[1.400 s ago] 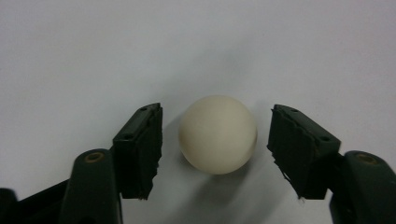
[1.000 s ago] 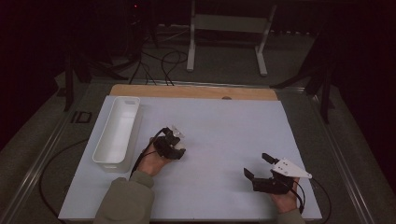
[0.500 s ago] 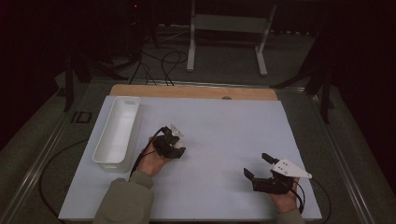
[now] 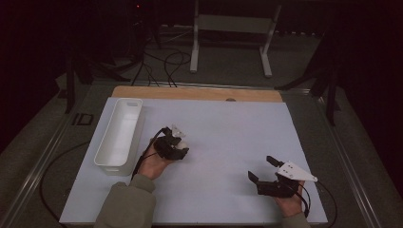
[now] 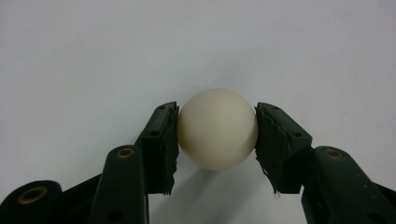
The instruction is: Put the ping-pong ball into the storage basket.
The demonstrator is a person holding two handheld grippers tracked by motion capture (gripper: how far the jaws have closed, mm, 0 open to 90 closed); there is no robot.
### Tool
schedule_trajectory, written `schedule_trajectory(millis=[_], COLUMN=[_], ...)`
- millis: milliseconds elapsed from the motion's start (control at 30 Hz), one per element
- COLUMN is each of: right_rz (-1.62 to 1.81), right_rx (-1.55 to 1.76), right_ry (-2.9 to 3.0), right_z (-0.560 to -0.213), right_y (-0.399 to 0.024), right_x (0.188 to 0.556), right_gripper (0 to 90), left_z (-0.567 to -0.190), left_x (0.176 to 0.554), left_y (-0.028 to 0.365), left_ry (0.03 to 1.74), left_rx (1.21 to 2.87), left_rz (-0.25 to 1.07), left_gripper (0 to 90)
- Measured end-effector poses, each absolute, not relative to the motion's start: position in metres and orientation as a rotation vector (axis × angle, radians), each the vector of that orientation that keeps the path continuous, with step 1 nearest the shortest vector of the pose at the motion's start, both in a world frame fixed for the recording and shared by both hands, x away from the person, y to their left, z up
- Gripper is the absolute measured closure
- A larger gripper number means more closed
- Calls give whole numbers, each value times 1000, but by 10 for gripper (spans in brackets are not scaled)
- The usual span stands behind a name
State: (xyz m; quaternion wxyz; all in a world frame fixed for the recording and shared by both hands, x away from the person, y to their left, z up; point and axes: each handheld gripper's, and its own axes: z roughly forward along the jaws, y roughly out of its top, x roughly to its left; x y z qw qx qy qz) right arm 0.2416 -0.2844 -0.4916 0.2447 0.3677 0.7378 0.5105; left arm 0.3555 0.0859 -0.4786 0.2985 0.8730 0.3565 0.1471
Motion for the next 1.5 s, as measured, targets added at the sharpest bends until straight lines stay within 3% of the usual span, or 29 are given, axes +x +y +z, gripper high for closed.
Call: schedule_trajectory(millis=[1500], right_rz=[1396], right_rx=[1007], right_ry=[2016], right_z=[-491], right_y=[-284], right_x=[241], right_gripper=[74], left_z=[-444], left_x=[346], left_y=[92], left_ry=[935], left_rx=[2251], left_rz=[423], left_gripper=[514])
